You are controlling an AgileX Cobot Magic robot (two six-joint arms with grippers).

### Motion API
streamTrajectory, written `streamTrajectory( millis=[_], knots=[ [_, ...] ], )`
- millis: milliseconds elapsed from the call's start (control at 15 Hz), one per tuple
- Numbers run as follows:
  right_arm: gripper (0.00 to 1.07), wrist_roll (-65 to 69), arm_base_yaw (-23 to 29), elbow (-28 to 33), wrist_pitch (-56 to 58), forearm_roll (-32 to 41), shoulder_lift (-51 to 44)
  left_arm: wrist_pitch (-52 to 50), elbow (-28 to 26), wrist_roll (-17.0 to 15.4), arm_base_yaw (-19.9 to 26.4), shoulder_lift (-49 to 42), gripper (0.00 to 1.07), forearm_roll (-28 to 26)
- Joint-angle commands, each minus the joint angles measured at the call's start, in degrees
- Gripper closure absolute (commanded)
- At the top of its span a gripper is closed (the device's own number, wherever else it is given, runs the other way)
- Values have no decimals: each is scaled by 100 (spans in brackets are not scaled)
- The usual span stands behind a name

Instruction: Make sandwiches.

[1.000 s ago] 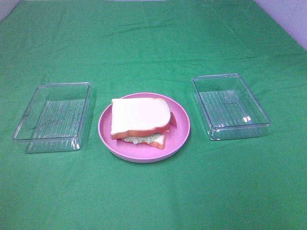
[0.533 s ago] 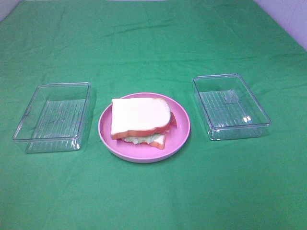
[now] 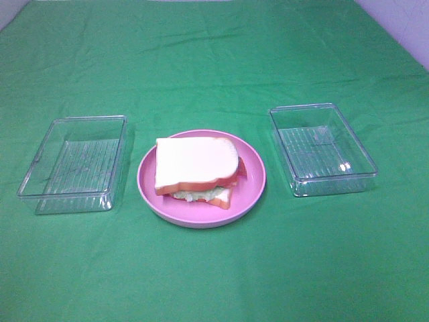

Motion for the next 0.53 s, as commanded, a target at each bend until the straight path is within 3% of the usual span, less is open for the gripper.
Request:
streamTrajectory(
  millis=[67, 533],
  knots=[
    [39, -11, -40, 11, -46, -11, -80, -63, 6, 0, 23, -143, 28, -40],
    [39, -11, -40, 11, -46, -11, -80, -63, 6, 0, 23, -143, 28, -40]
  ],
)
